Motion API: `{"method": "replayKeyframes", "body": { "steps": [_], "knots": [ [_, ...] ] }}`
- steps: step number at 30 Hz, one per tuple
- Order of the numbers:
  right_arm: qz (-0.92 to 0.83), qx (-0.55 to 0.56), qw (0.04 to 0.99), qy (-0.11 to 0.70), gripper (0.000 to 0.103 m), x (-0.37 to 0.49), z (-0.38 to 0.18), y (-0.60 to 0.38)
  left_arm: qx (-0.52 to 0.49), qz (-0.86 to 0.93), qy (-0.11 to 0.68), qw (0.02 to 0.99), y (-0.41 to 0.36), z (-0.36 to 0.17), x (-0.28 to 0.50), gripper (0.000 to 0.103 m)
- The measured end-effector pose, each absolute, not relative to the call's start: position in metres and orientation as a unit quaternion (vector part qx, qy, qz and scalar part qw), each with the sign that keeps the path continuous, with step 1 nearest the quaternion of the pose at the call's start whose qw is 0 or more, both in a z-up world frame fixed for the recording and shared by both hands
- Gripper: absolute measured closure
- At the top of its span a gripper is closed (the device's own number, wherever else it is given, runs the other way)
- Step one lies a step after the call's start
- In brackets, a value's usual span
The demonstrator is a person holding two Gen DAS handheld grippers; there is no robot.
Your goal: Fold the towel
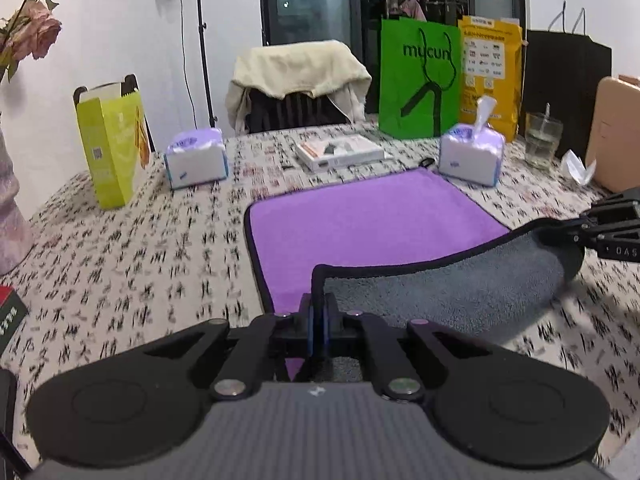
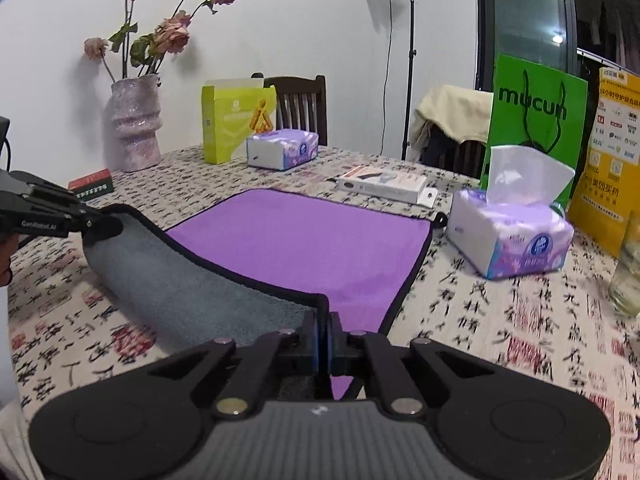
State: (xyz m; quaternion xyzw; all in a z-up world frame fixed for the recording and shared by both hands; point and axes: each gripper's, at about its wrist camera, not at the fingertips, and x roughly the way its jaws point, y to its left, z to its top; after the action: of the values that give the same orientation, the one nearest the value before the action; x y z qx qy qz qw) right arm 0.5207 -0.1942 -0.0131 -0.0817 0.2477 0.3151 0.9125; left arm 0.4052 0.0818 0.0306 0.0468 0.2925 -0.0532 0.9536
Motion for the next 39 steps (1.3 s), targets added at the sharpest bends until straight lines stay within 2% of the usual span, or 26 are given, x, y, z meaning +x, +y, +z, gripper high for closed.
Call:
{"method": "replayKeyframes", "body": {
  "steps": [27, 39],
  "knots": [
    [0.312, -0.089, 0.915, 0.240, 0.099, 0.650, 0.000, -0.169, 0.027, -0.029, 0.293, 0.955, 0.110, 0.037, 0.521, 0.098],
    [0.298, -0.086, 0.914, 0.260, 0.099, 0.717, -0.005, -0.156, 0.007, -0.025, 0.311, 0.950, 0.123, 0.032, 0.592, 0.098]
  ]
}}
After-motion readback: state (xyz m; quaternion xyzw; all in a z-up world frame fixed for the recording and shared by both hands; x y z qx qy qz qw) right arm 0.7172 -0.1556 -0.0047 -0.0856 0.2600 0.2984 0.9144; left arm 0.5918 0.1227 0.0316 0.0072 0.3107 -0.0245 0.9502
